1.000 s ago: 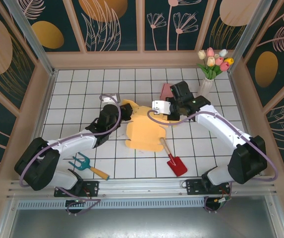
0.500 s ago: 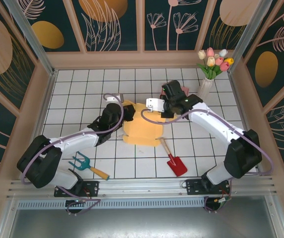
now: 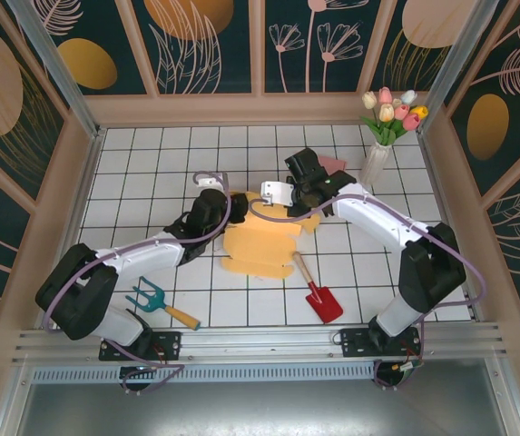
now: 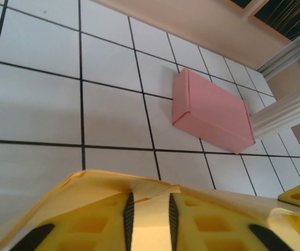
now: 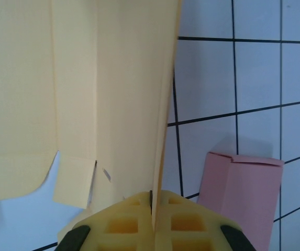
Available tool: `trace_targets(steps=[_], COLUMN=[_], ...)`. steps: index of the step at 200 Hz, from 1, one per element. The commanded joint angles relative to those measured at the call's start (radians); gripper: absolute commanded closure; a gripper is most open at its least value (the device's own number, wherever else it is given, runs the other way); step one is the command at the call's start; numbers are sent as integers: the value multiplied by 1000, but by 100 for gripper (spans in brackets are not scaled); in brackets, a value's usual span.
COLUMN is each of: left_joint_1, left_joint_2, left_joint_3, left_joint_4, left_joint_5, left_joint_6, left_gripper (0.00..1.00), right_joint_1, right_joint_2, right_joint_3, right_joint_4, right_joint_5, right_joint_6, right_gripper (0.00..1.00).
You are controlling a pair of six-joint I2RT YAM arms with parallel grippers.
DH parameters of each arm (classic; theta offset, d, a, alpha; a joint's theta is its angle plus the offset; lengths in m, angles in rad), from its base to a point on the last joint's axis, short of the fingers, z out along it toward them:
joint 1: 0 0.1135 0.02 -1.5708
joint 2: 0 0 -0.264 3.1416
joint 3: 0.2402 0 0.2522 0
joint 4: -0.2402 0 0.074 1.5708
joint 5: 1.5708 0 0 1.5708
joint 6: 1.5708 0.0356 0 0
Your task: Fold the paper box
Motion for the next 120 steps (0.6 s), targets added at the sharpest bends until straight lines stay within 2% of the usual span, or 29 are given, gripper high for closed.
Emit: trace_targets(steps=[1,16,52,85,120], left_joint_1=[49,81,92,91,89], left_joint_2=[-21,-24,11,35,45], left_joint_3=[-76,-133,-180,-204,-217], left_joint_4=[40,82,131,193,233], left_joint_5=[22,46,75,132,204], left_joint_6=[25,19,17,-20,-62], left_gripper=[69,68,57,58,63], right_joint_1=[-3,-3,-5,-15,-27], right_joint_2=[26,42,76,91,83], right_joint_3=[-25,-26,-29,-28,-34], right_joint_4=[-2,5,11,17,43], right_joint_5=[-42,-37,-27,-22,-25], right_joint_6=[0,11,26,40,71], right_gripper=[100,100,100,100,100])
